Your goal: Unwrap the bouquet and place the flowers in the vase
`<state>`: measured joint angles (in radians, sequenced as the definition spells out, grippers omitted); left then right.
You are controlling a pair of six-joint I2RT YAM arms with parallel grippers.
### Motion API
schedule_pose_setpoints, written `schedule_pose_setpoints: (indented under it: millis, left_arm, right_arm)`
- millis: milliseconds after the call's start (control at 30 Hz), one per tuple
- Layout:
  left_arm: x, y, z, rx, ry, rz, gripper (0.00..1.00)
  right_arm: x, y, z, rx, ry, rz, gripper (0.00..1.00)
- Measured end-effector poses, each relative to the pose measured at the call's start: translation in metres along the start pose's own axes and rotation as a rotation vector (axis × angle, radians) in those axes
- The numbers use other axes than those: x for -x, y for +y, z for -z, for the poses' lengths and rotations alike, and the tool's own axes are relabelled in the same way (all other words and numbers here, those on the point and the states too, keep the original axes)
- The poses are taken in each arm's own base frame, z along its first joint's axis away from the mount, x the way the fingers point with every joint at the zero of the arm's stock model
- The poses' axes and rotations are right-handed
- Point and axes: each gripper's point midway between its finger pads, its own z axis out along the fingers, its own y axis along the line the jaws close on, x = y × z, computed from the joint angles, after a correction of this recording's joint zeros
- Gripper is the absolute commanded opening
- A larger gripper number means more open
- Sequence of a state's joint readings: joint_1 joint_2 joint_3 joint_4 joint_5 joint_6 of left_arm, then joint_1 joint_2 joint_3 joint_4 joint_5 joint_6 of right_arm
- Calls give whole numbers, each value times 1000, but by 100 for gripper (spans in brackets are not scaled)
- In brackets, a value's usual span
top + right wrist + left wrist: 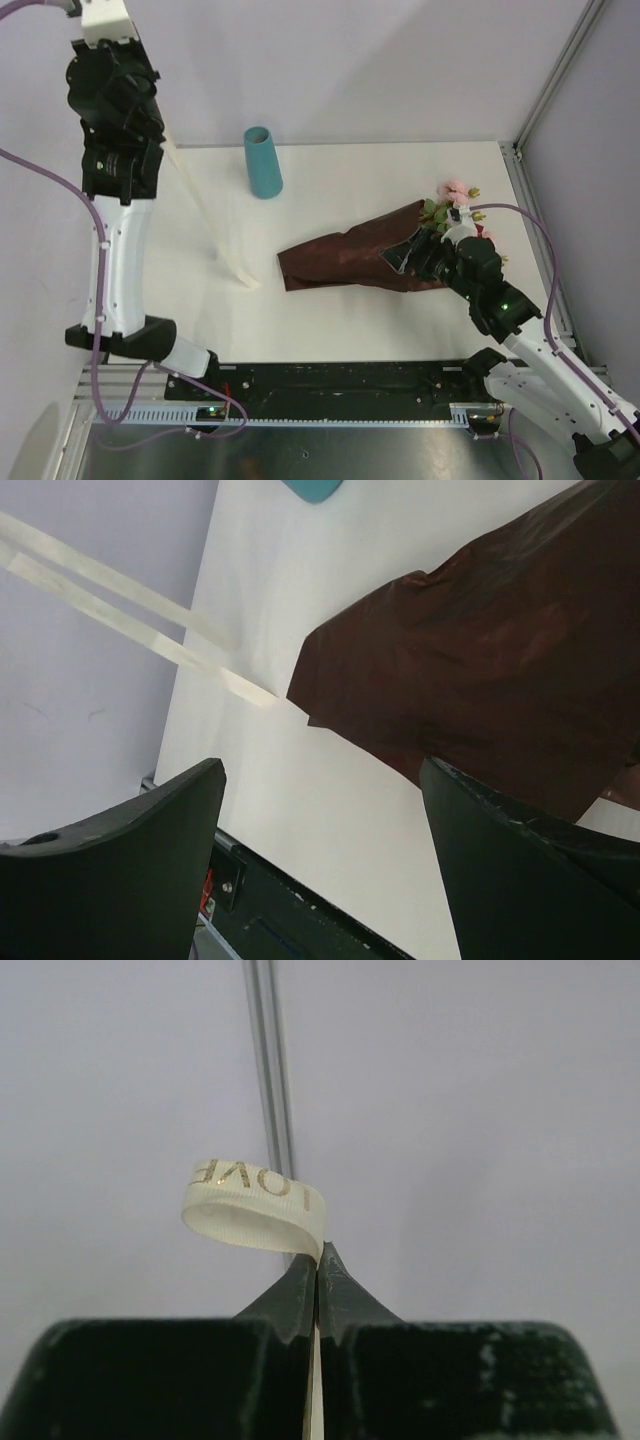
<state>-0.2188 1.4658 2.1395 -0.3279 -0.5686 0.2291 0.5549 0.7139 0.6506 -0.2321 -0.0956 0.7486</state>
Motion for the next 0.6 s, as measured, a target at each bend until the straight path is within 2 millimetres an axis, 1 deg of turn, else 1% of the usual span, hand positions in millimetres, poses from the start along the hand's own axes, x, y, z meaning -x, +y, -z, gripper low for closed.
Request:
schedule_pose_setpoints:
  millis: [67, 133, 233, 333, 400, 533, 600]
  left_arm:
    - [1, 9, -15, 26, -10, -9, 0]
    - [3, 12, -28, 28, -25, -12, 0]
    - [4, 11, -49, 21, -58, -5, 0]
    - [-3, 6, -72, 13, -85, -2, 0]
    - [-13, 2, -91, 13, -101, -4, 0]
    - [-41, -4, -131, 18, -114, -8, 0]
    - [-55, -3, -146, 17, -111, 0, 0]
  right_arm:
    - [0, 0, -1, 2, 3, 0, 85]
    - [-1, 1, -4, 7, 7, 0, 85]
    - [-3, 2, -7, 14, 17, 1, 86]
    - [-3, 3, -10, 24, 20, 2, 86]
    - [-3, 6, -12, 37, 24, 4, 86]
    - [-3, 7, -20, 58, 39, 7, 85]
    - [-4, 5, -26, 61, 52, 8, 86]
